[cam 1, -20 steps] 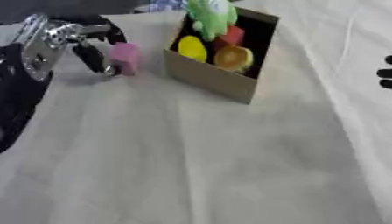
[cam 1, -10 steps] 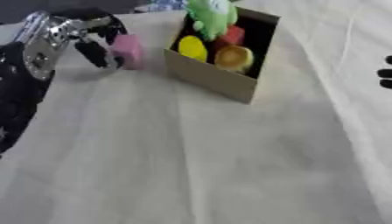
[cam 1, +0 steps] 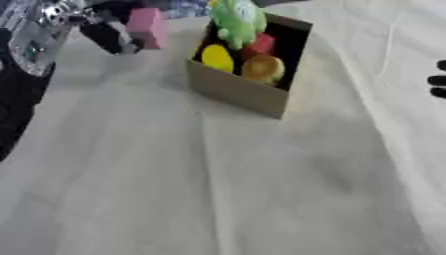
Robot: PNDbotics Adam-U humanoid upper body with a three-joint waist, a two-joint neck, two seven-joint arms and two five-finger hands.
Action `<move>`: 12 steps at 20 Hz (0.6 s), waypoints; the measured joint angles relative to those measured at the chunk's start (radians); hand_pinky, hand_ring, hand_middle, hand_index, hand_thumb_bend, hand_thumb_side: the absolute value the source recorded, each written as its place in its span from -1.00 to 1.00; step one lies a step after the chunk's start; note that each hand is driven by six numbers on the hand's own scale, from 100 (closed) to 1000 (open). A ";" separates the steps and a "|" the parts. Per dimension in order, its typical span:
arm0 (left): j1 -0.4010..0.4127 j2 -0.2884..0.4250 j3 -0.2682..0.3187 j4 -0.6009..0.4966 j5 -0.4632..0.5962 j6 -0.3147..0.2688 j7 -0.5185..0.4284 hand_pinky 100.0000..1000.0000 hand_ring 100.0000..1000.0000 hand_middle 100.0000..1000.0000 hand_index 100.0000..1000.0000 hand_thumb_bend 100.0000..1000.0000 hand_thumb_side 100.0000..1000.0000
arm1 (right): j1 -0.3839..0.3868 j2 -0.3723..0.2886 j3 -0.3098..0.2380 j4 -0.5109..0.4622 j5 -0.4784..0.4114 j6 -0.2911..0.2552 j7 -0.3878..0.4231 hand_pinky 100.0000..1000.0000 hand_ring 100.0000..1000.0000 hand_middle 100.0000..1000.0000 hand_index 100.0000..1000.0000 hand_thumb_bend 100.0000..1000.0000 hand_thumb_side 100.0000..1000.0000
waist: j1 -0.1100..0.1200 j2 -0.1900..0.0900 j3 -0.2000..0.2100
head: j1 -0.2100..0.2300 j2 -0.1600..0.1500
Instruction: Pick up objects on the table and place them in the box.
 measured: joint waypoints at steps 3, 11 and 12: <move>-0.014 -0.044 -0.036 -0.024 0.021 0.005 -0.019 0.55 0.24 -0.01 0.16 -1.00 -1.00 | -0.004 0.000 0.000 0.000 -0.003 0.000 0.001 0.56 0.50 0.49 0.64 -1.00 0.80 | 0.001 0.000 -0.008 | 0.001 0.000; -0.018 -0.117 -0.088 -0.032 0.041 0.017 -0.043 0.55 0.23 -0.01 0.17 -0.96 -0.90 | -0.018 0.000 0.006 0.000 -0.012 0.002 0.003 0.56 0.50 0.49 0.64 -1.00 0.80 | 0.015 0.000 -0.023 | 0.009 0.000; -0.018 -0.124 -0.090 -0.027 0.042 0.019 -0.042 0.55 0.23 0.00 0.17 -0.91 -0.82 | -0.019 0.000 0.006 0.000 -0.012 0.003 0.003 0.56 0.50 0.49 0.64 -1.00 0.80 | 0.017 0.000 -0.026 | 0.009 0.000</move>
